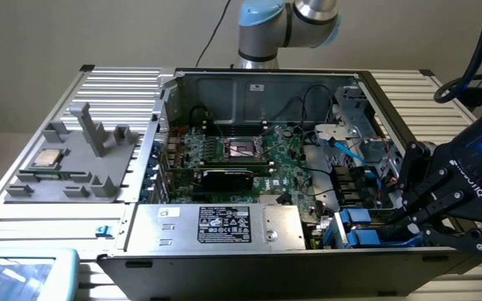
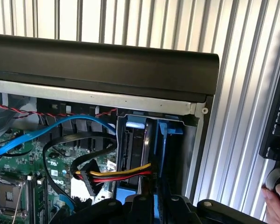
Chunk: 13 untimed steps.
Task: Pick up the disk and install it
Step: 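Insert the first disk wire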
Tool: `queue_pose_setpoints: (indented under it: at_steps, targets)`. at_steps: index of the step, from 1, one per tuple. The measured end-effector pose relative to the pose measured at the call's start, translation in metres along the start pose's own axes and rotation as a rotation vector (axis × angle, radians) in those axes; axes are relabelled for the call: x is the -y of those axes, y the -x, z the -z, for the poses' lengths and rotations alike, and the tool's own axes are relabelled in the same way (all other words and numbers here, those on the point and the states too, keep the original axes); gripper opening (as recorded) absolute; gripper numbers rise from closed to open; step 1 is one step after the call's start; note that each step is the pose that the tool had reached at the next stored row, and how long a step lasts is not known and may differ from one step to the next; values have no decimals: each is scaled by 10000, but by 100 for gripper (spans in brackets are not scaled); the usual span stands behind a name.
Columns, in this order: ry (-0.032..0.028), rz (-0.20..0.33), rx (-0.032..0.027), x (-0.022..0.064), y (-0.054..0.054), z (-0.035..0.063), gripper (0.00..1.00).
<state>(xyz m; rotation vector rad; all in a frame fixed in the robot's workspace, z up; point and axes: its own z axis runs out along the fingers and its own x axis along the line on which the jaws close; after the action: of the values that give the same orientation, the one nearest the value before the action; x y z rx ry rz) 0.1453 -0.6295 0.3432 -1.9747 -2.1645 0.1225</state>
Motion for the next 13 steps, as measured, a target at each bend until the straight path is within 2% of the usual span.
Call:
queue_pose_setpoints:
  at_steps: [10,13]
  targets:
    - [77,-971,1,-1,-1,0,16]
    - [81,-1017,1,-1,-1,0,16]
